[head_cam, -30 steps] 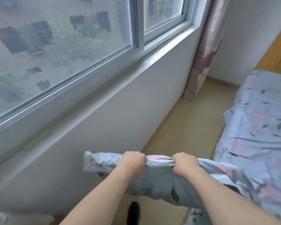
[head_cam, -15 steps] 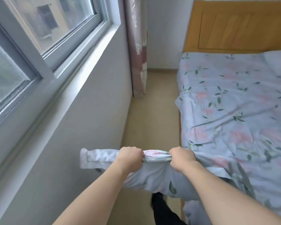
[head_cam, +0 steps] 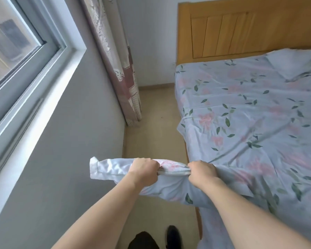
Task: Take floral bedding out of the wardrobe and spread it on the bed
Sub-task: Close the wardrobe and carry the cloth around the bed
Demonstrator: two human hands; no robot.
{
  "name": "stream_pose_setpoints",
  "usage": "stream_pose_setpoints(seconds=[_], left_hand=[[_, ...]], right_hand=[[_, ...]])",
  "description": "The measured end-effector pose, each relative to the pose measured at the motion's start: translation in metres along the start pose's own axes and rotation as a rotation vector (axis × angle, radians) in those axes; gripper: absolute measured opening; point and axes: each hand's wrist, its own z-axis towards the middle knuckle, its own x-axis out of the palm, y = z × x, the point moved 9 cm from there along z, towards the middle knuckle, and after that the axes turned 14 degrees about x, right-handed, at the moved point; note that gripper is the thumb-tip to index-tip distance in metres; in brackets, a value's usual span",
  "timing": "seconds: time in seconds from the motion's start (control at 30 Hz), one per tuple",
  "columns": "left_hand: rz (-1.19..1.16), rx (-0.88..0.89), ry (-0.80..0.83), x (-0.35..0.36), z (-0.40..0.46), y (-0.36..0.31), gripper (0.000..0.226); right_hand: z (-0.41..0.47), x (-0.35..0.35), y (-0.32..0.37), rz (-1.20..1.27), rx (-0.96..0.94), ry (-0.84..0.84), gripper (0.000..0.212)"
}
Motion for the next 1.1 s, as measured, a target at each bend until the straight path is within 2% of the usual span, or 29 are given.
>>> stream_pose_setpoints(seconds=[0.17,0.33,0.43,0.57,0.73,0.9,1.1], left_hand=[[-0.014,0.044,0.007,-0.021,0.064,0.035,0.021],[-0.072,0.057,-0.013,-0.04,0.128,0.099,0.019],[-0.098,0.058,-0.04,-0.059,0.169,0.154,0.015],[-0.117,0.061,-0.082,-0.094,0.218,0.232,0.025],[-0.083,0.059,-0.086,-0.139,0.285,0.318,0.022],[-0.036,0.083,-0.055,-0.168,0.354,0.362,0.021],[-0.098,0.056,-0.019,-0.194,0.465,0.411,0.021]], right_hand=[[0.063,-0.025,-0.002,0.021,0.07,0.025,0.019],[0.137,-0.059,0.024,0.005,0.093,0.051,0.024],[0.196,-0.091,0.053,-0.006,0.096,0.049,0.019],[0.27,-0.141,0.095,-0.007,0.094,0.044,0.015],[0.357,-0.204,0.139,-0.01,0.079,-0.057,0.025],[0.438,-0.239,0.147,-0.008,0.096,-0.071,0.022],[0.555,-0.274,0.143,0.004,0.084,-0.044,0.017]])
